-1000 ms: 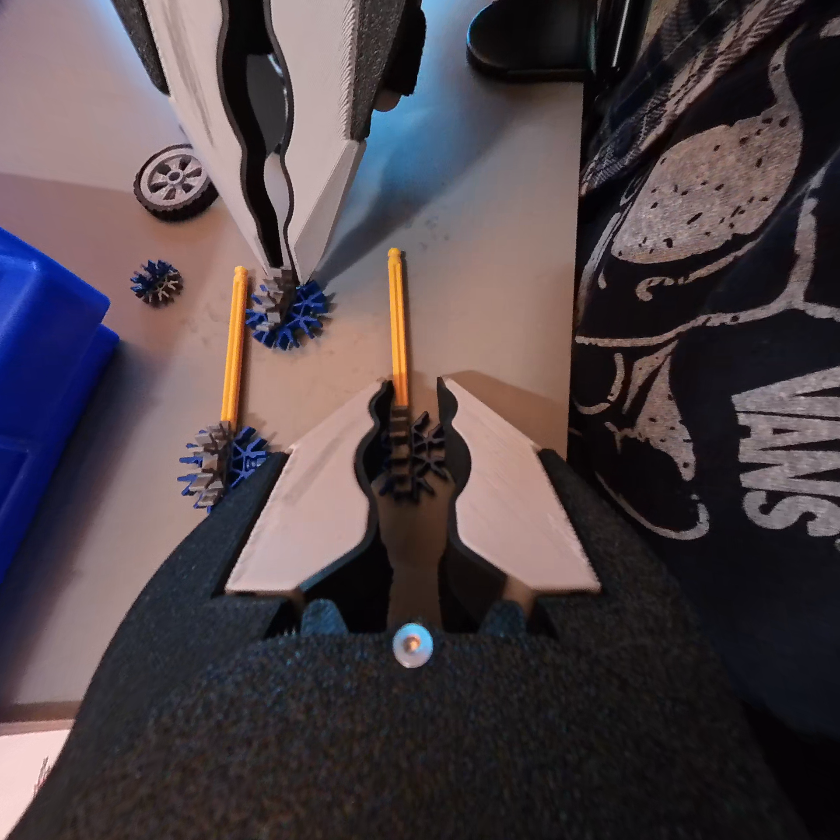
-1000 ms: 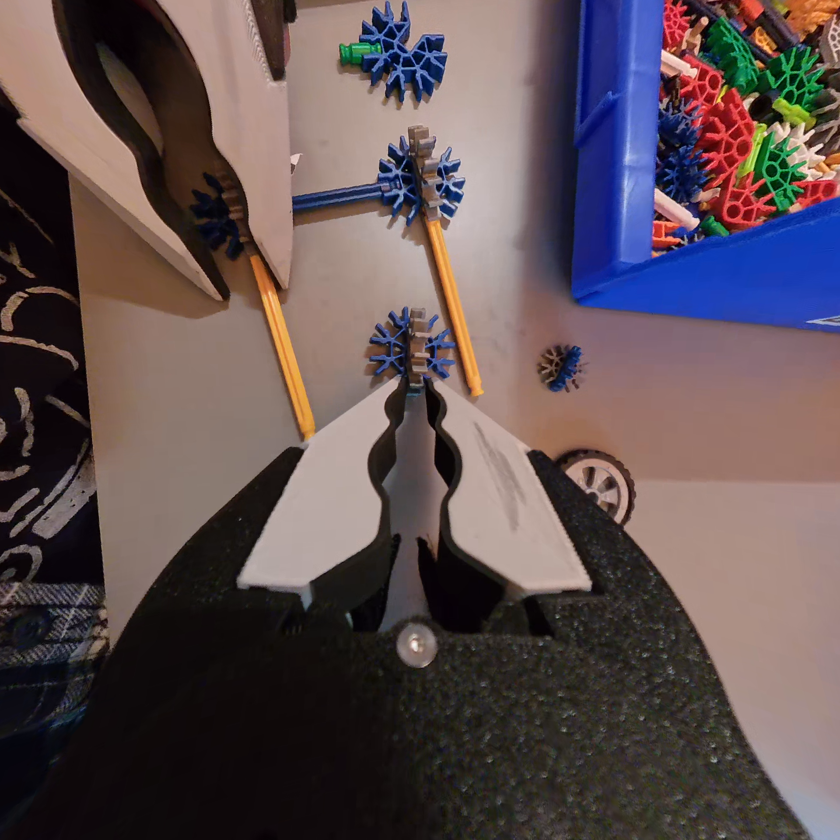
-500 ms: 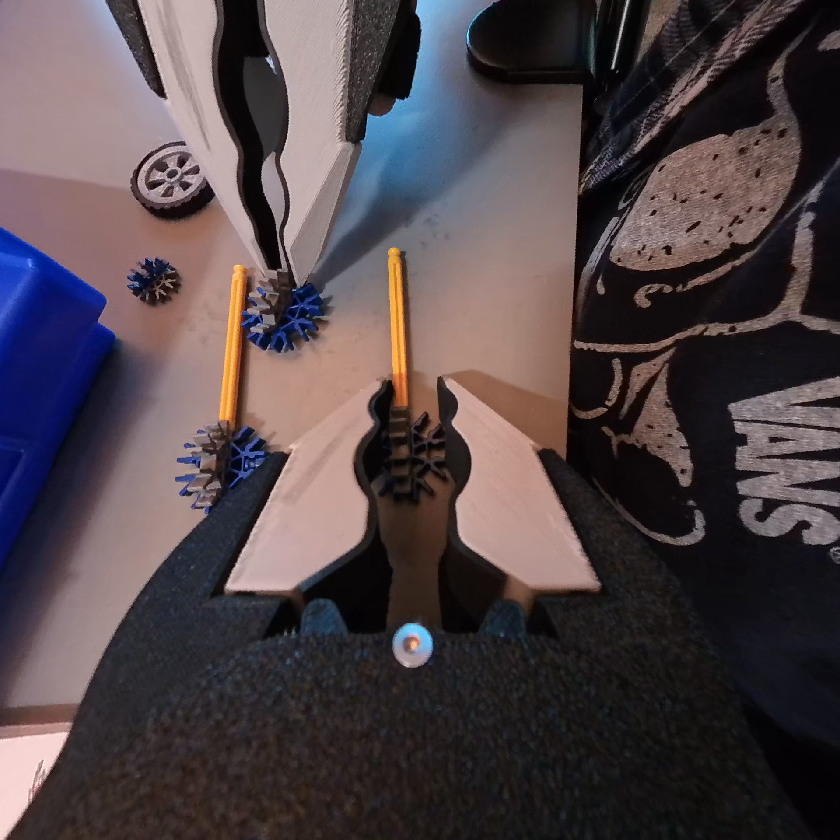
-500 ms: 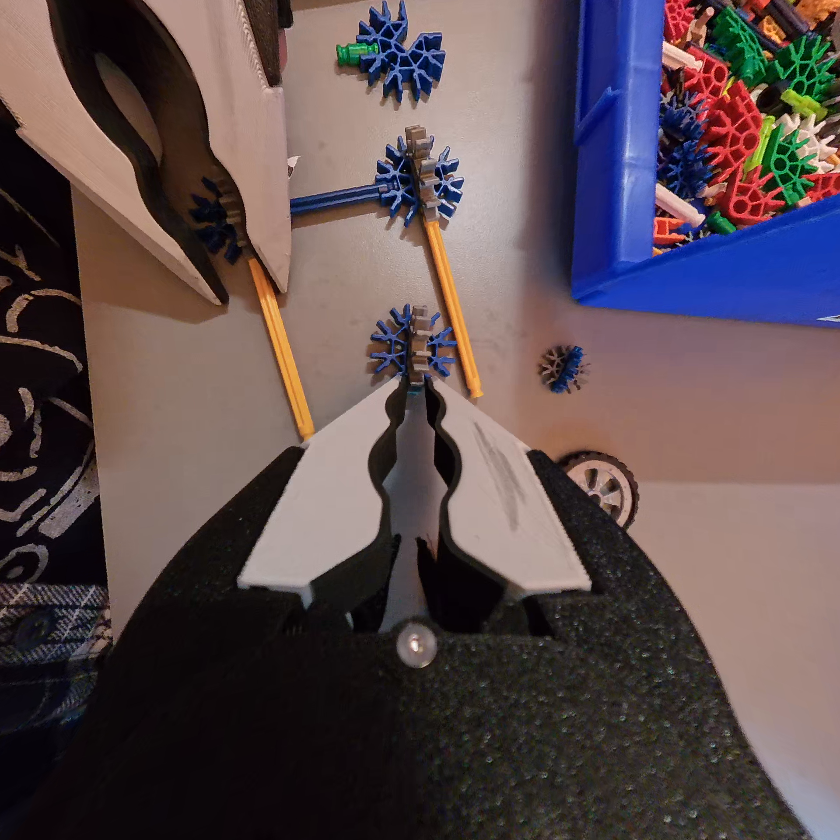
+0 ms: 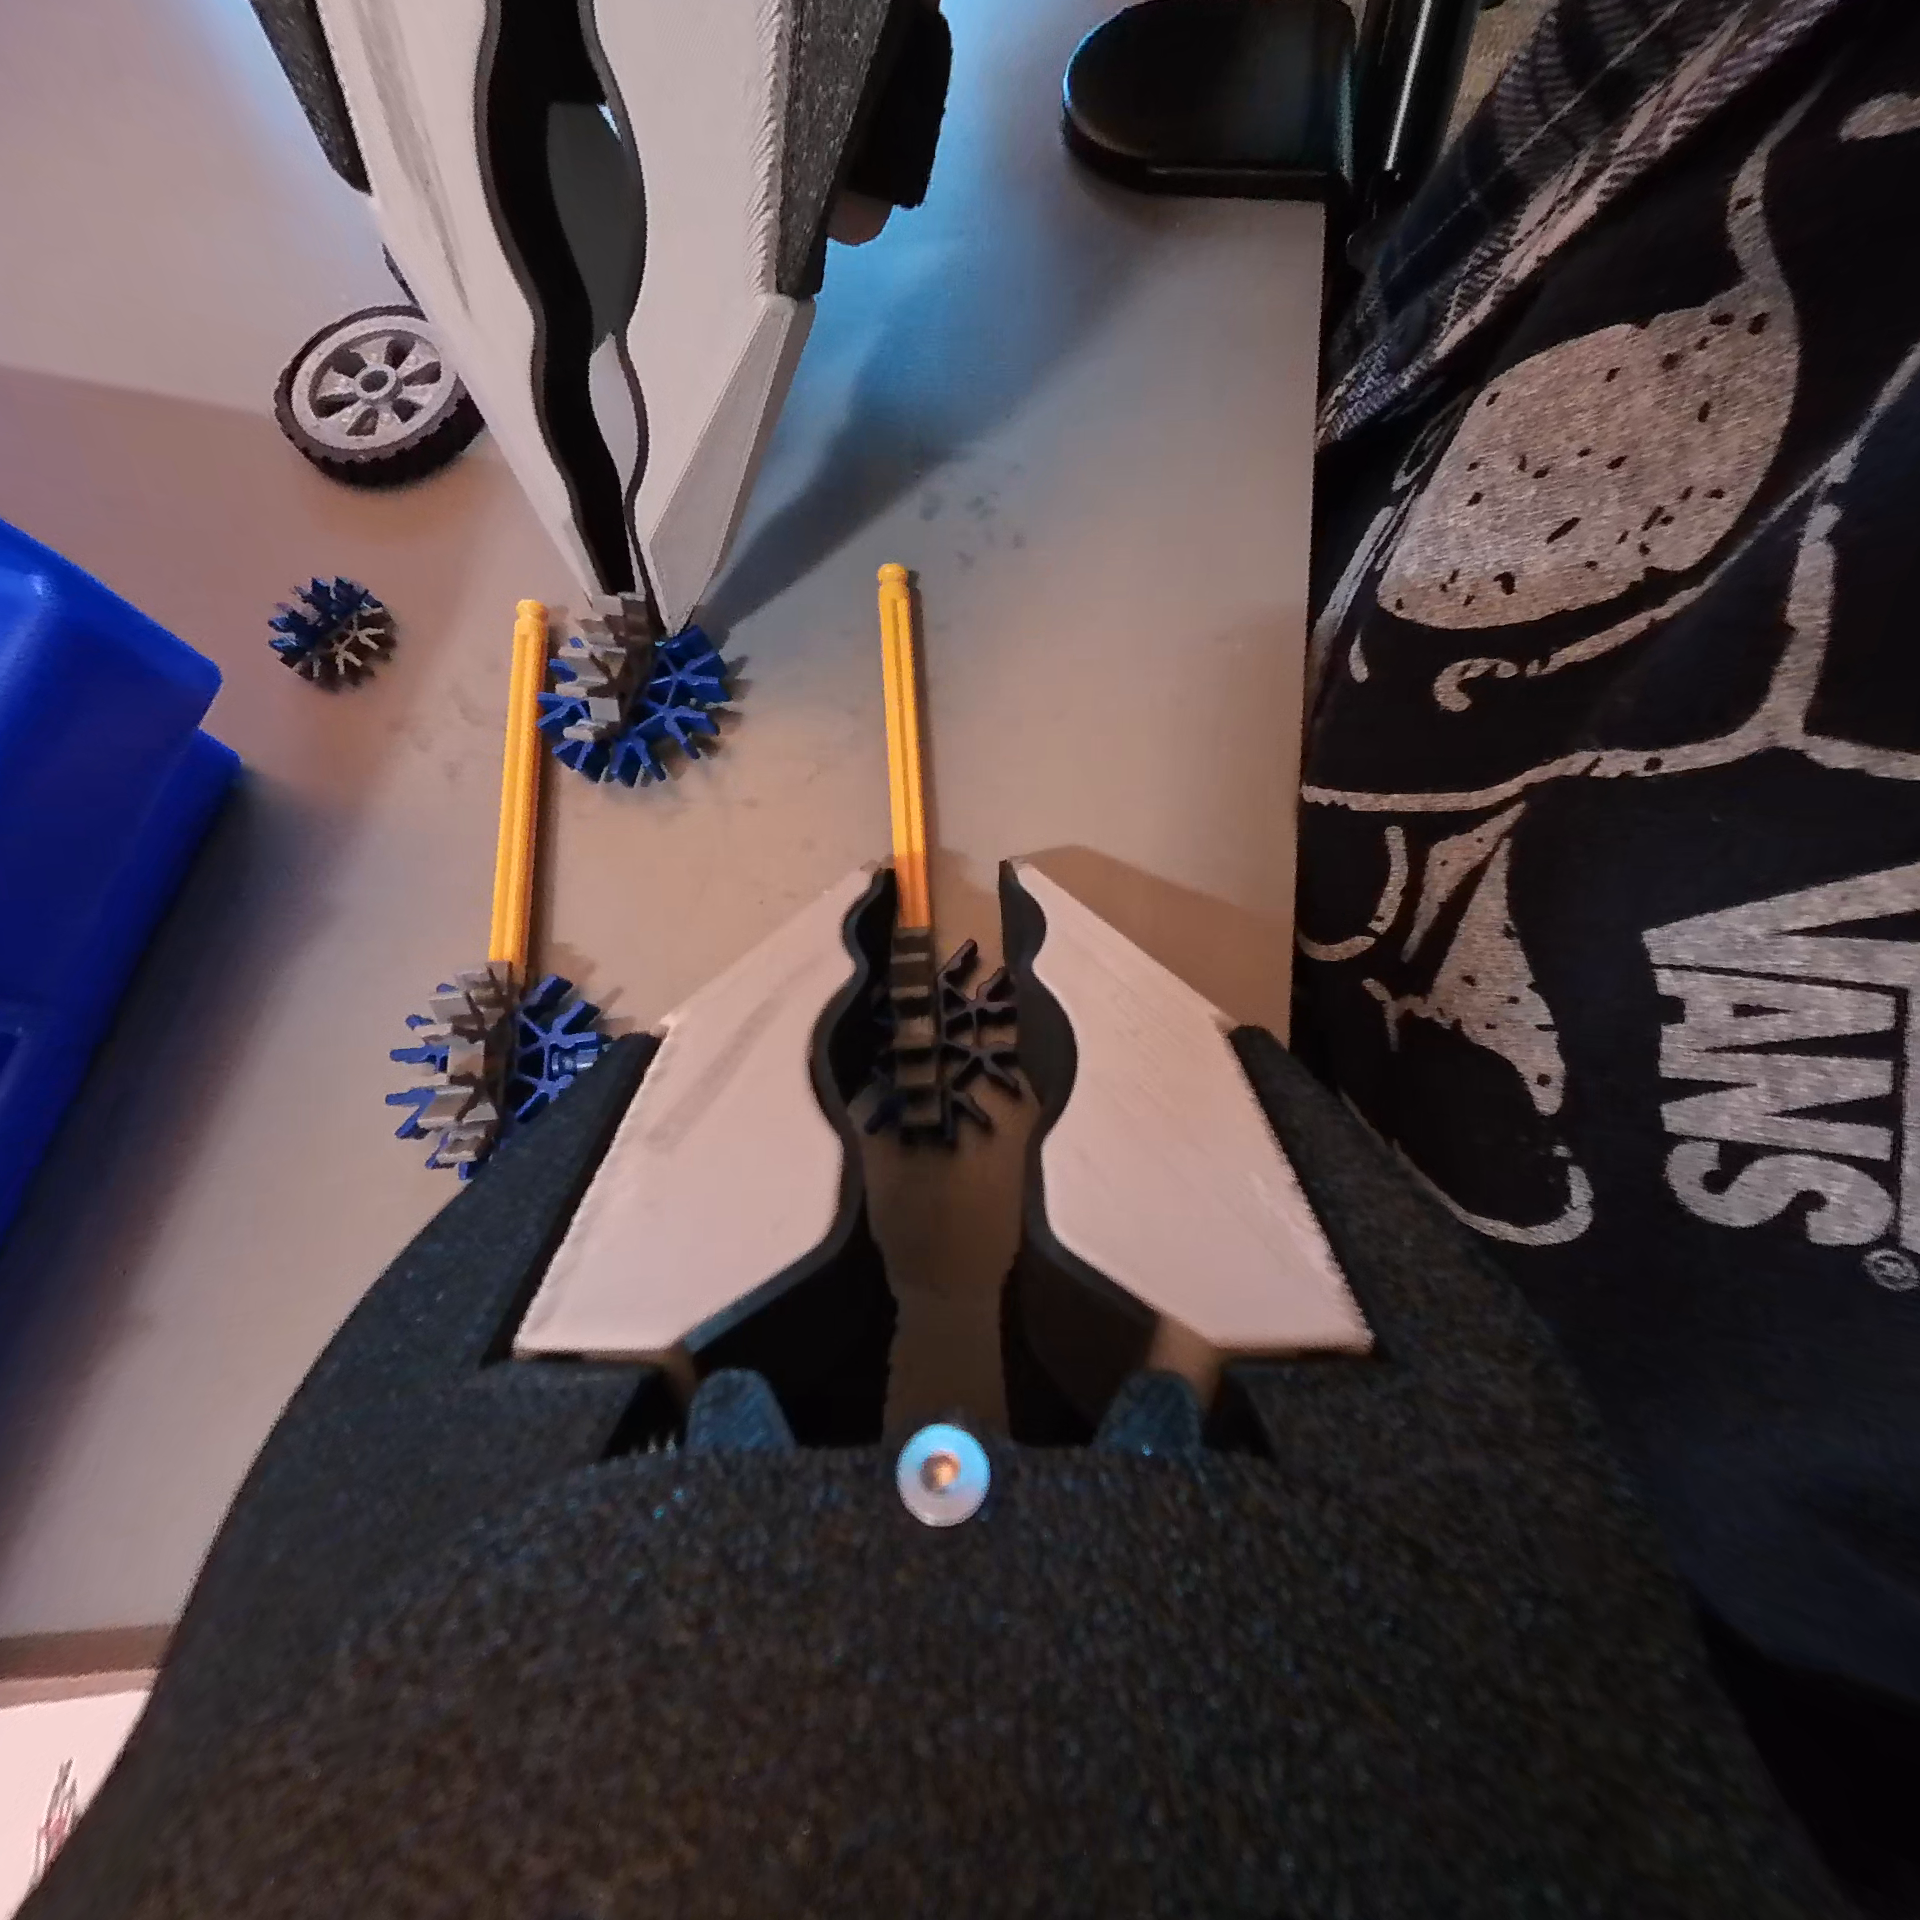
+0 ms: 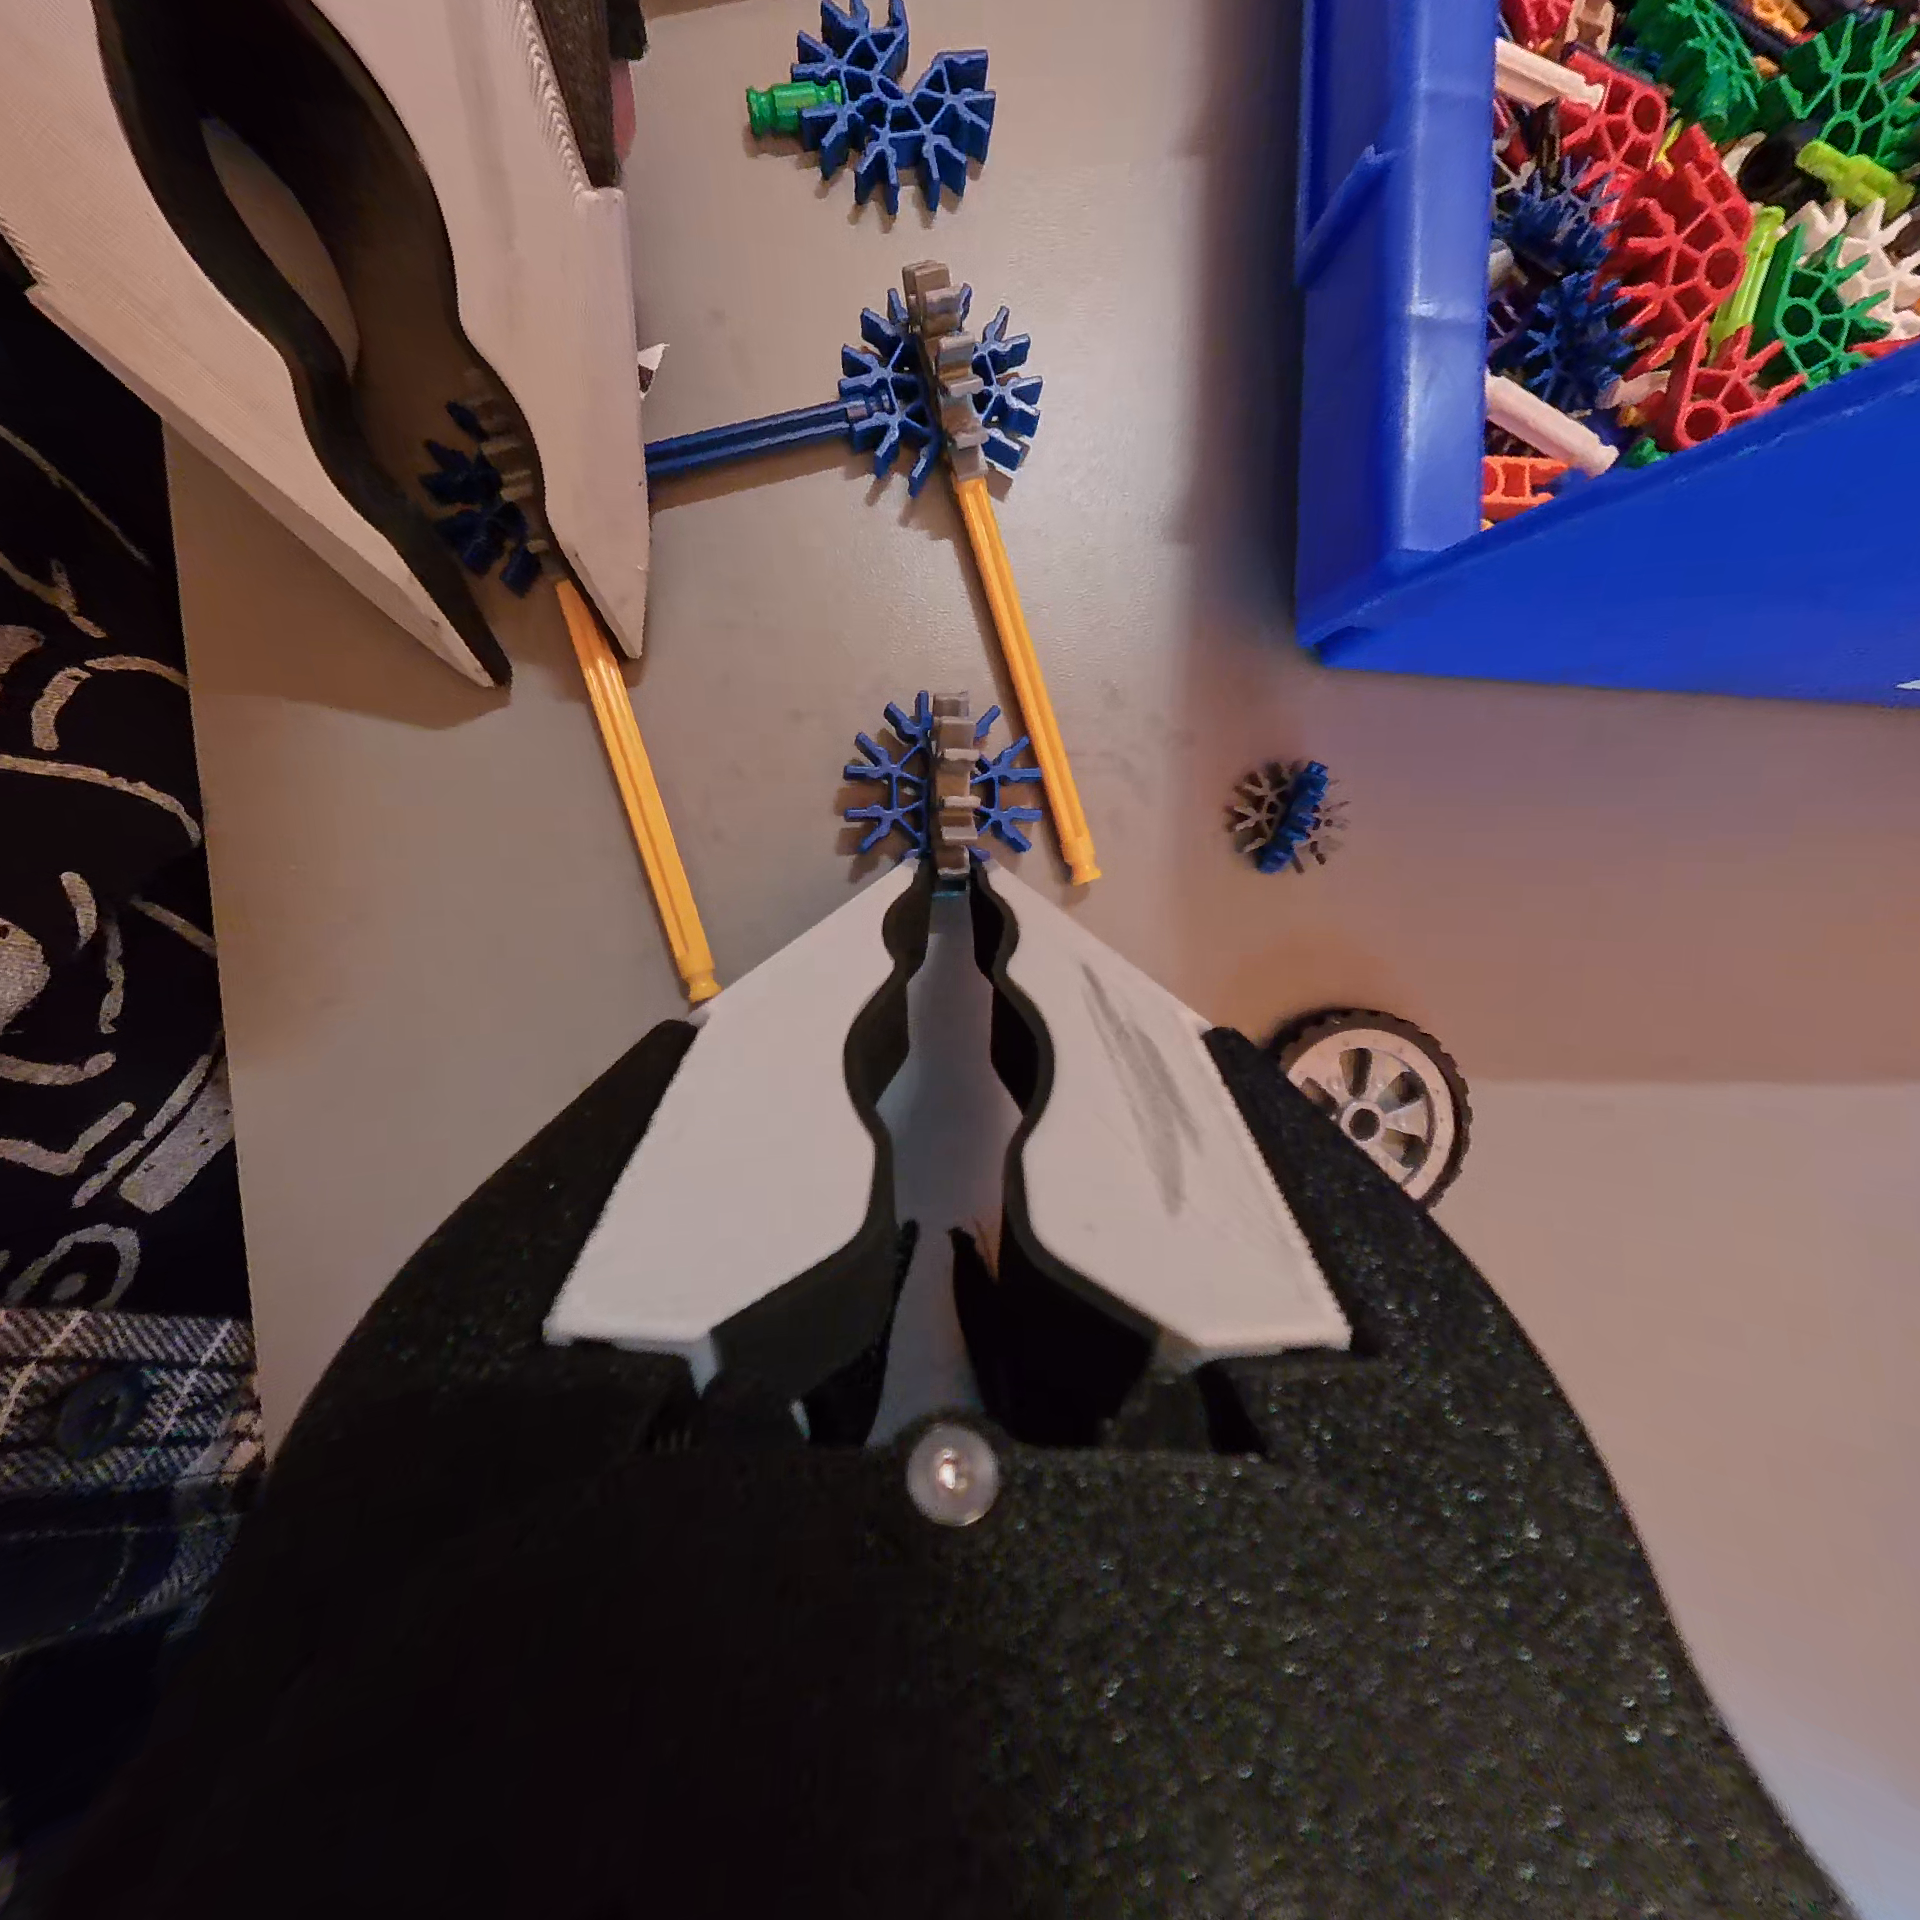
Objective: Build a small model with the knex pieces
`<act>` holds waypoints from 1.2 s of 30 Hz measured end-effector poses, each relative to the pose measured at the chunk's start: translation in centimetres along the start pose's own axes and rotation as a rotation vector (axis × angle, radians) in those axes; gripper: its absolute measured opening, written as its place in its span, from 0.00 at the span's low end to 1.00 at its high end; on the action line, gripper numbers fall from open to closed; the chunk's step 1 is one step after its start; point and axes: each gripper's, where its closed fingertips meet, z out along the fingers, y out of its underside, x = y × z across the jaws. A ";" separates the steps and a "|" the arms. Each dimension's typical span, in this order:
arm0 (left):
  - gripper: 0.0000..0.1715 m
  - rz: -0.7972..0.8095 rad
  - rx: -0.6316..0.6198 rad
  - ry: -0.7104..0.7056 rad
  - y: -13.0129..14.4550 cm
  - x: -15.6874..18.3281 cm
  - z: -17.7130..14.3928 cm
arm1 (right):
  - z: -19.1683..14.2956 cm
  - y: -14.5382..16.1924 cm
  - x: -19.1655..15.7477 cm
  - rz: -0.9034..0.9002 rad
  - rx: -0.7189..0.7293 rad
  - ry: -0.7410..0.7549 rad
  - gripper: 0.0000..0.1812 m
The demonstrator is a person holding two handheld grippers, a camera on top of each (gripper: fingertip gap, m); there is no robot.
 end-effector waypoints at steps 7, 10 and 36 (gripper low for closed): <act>0.10 -0.002 -0.001 0.008 0.0 0.1 0.0 | 0.0 0.0 0.0 -0.010 -0.005 -0.004 0.04; 0.04 -0.015 -0.004 -0.015 0.0 -0.3 0.1 | -0.1 0.1 0.0 -0.014 -0.011 -0.007 0.04; 0.10 0.007 -0.033 -0.025 -0.1 -0.2 0.4 | 0.2 -0.6 -0.4 -0.084 0.028 0.036 0.05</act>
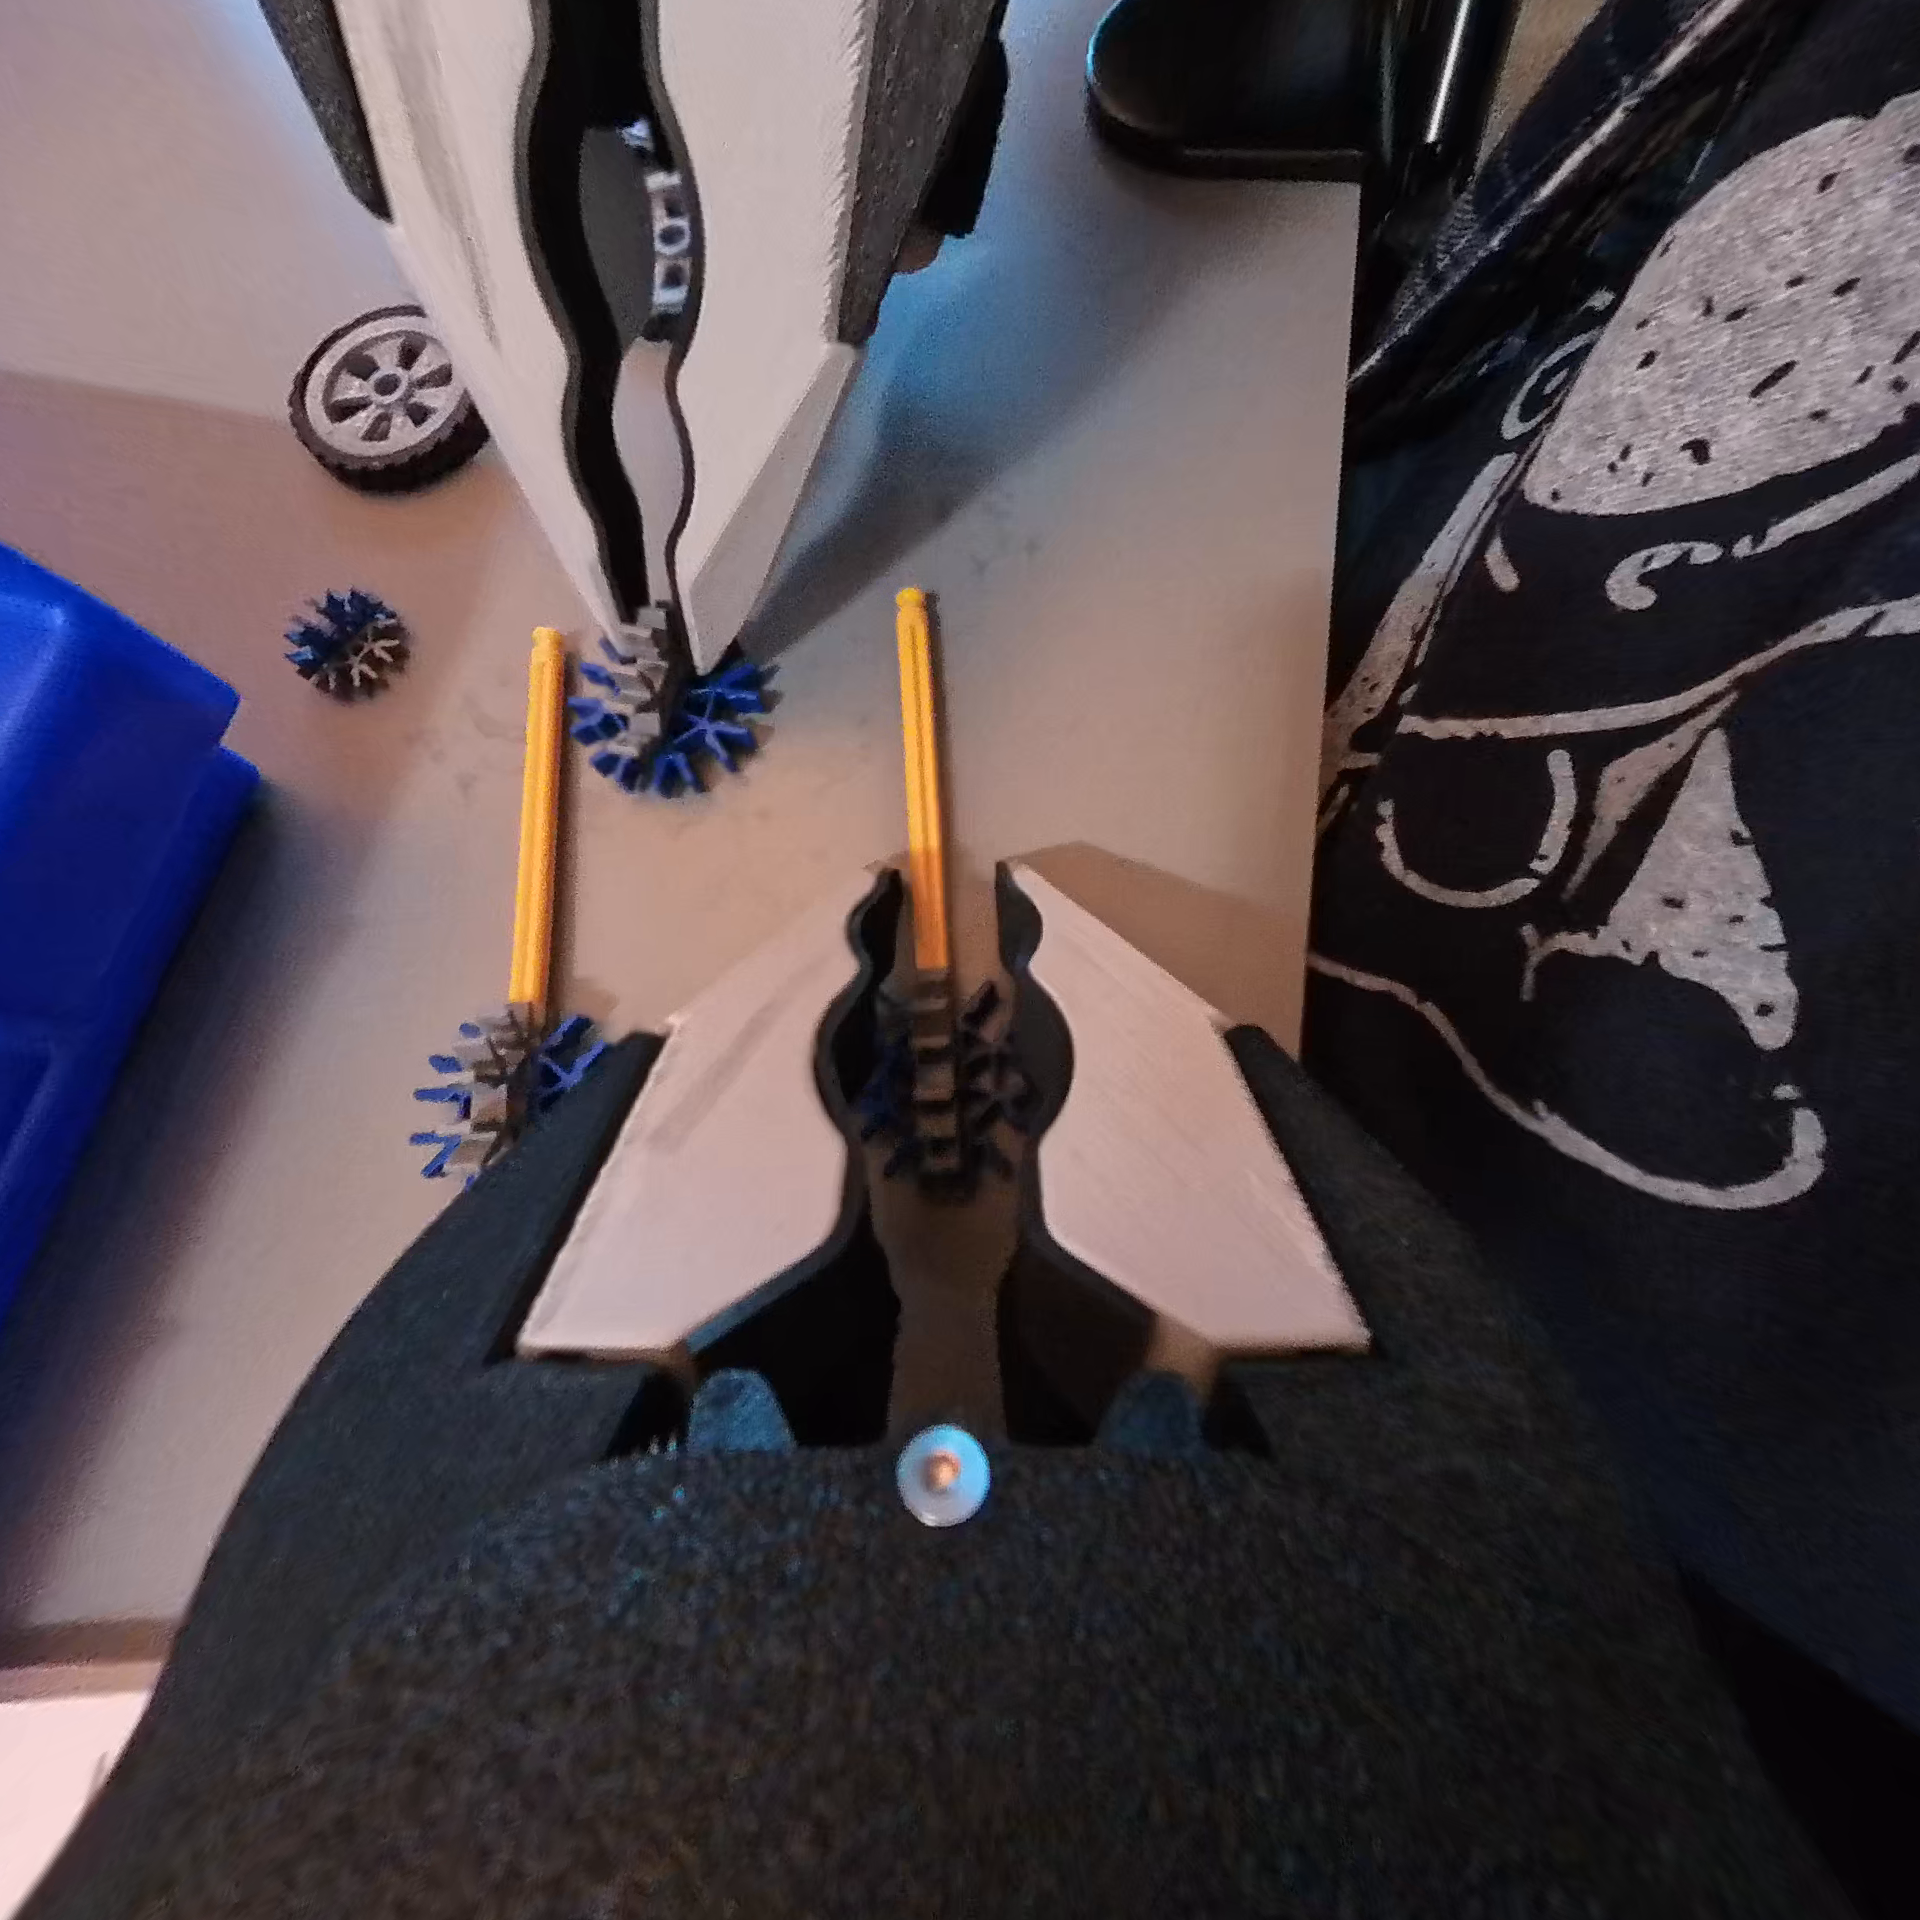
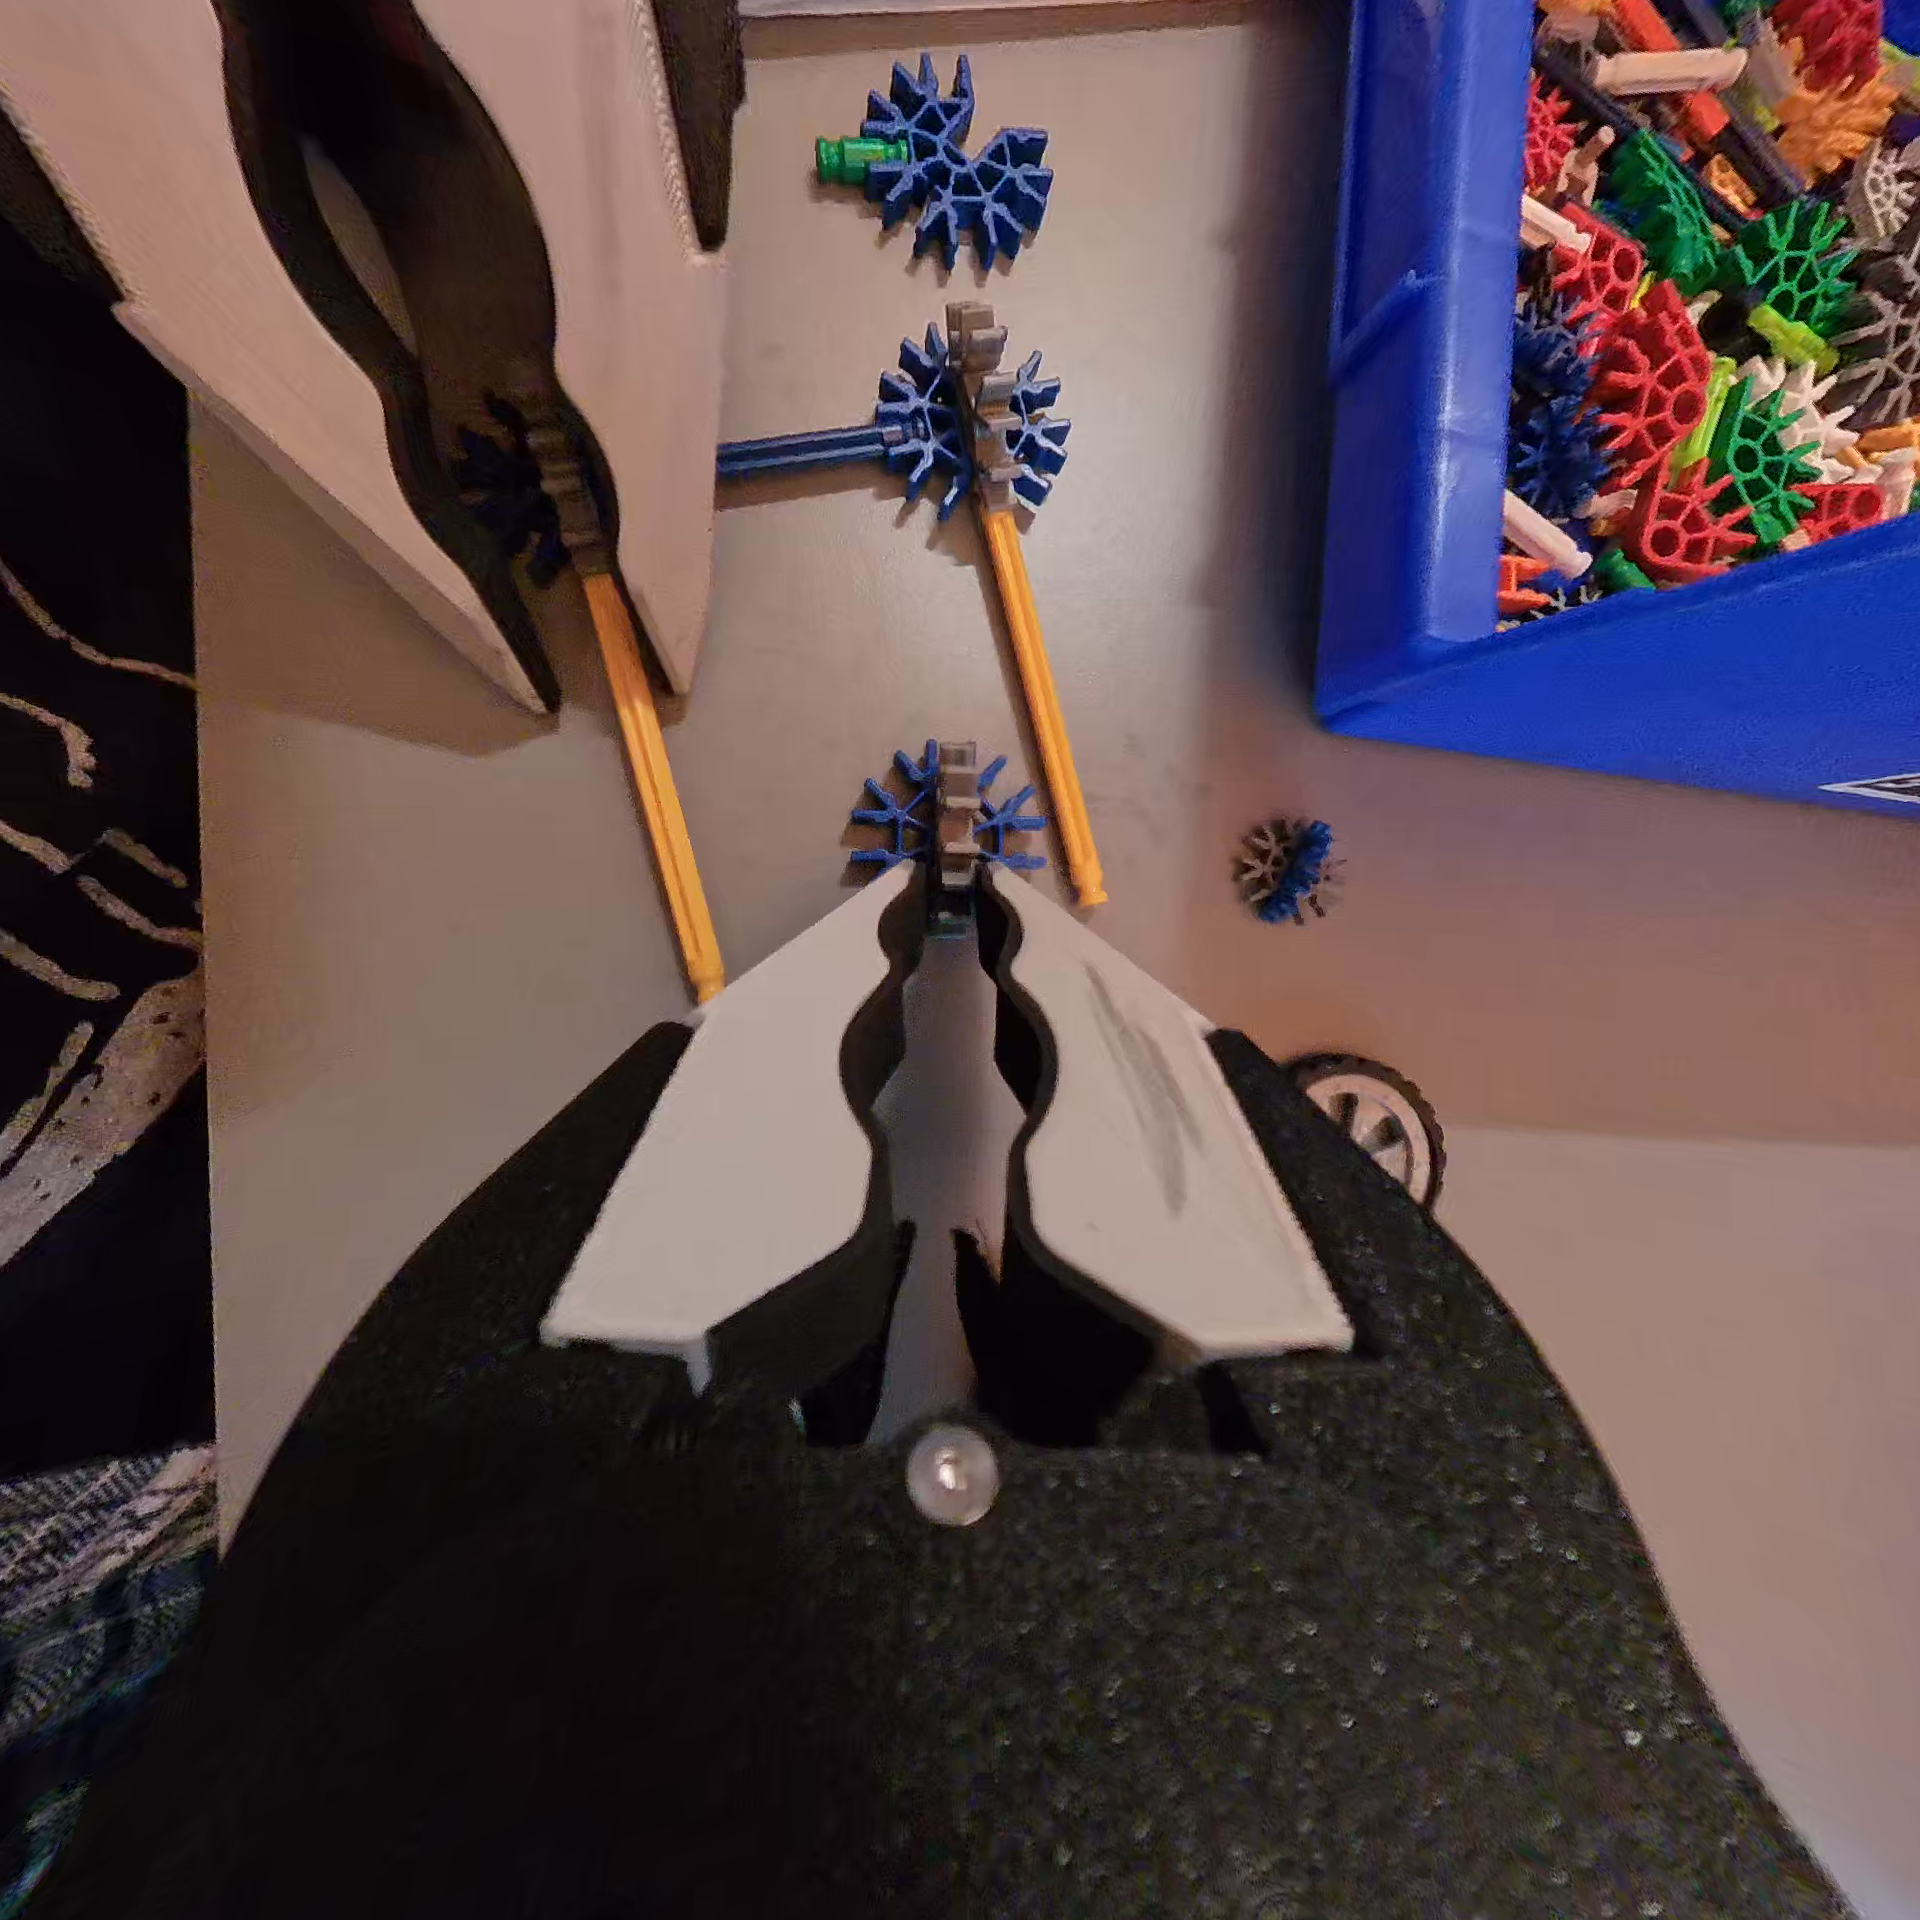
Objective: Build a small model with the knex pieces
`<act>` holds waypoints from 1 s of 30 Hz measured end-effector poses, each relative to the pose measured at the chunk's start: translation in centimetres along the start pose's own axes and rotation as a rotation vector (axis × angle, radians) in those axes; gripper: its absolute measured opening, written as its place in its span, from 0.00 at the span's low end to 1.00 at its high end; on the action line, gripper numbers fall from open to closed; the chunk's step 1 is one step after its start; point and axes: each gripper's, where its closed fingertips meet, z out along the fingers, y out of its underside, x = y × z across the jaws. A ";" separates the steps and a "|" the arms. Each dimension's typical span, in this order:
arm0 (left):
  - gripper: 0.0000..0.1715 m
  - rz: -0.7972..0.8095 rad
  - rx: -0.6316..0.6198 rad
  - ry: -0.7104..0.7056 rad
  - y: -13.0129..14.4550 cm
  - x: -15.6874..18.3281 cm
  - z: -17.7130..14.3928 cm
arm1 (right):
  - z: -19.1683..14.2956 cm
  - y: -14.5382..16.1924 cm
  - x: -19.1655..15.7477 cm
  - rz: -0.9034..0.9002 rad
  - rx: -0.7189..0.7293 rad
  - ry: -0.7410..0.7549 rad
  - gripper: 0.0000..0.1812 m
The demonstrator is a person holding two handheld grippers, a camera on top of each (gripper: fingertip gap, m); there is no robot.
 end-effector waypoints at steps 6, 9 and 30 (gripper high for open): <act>0.02 0.013 0.002 0.008 -0.2 0.1 0.3 | -0.8 1.2 -0.1 -0.003 -0.032 0.002 0.04; 0.02 0.030 0.006 0.001 -0.2 0.0 0.3 | -1.3 1.8 -0.3 0.000 -0.048 -0.010 0.04; 0.02 0.080 -0.020 -0.017 0.5 -1.1 -0.2 | -3.1 3.4 -3.6 -0.074 -0.060 -0.152 0.04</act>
